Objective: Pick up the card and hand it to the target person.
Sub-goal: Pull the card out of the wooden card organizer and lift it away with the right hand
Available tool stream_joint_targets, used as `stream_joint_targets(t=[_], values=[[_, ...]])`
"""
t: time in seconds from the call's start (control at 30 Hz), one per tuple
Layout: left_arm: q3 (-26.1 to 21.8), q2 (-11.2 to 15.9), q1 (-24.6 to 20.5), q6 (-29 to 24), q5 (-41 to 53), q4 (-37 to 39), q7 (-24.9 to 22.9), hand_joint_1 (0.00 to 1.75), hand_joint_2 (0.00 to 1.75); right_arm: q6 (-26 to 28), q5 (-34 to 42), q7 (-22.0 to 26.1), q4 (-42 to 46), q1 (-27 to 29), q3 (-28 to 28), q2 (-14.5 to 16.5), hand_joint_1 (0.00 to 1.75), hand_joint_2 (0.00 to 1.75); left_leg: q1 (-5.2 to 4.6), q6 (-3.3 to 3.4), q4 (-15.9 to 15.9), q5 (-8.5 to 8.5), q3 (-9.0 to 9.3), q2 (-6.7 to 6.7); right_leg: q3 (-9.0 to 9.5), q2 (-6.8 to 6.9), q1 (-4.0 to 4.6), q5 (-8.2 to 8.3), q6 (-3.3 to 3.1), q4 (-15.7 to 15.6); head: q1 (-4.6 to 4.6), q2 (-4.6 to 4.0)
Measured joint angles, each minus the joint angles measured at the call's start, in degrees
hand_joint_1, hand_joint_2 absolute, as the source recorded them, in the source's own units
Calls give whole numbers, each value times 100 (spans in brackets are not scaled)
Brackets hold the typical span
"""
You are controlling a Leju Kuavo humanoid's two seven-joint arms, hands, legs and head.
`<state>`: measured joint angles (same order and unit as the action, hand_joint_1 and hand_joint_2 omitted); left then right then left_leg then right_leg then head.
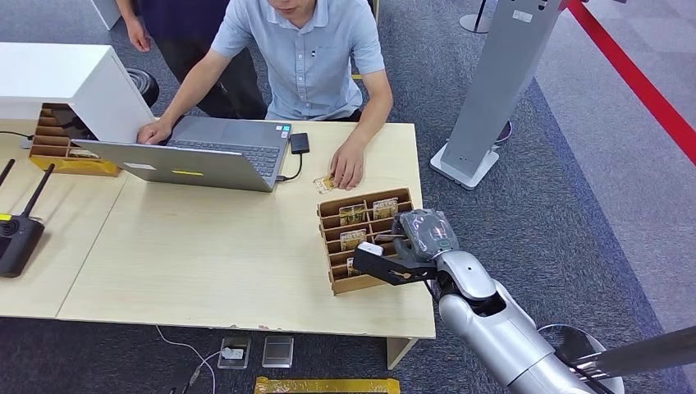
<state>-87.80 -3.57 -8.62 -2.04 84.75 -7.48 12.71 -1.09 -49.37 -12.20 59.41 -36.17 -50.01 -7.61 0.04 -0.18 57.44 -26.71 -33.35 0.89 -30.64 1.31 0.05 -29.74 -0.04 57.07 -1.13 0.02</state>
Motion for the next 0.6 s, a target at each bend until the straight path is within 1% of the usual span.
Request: stream_joint_targets(t=[0.37,0.5,0.6], values=[[0,16,3,-67,-53,0,31,0,0,-45,155,-29,37,-20,33,-21,155,175,0,1,0,1,0,0,0,0,0,1,0,0,0,1],[0,34,9,-69,-109,0,31,0,0,-451,460,-261,268,-134,140,-148,155,175,0,2,0,2,0,0,-1,0,-1,3,3,0,1,1],[0,56,18,-69,-184,0,26,0,0,-891,796,-531,656,-310,292,-359,155,175,-1,4,1,3,-1,0,-3,0,-2,6,6,0,1,0]])
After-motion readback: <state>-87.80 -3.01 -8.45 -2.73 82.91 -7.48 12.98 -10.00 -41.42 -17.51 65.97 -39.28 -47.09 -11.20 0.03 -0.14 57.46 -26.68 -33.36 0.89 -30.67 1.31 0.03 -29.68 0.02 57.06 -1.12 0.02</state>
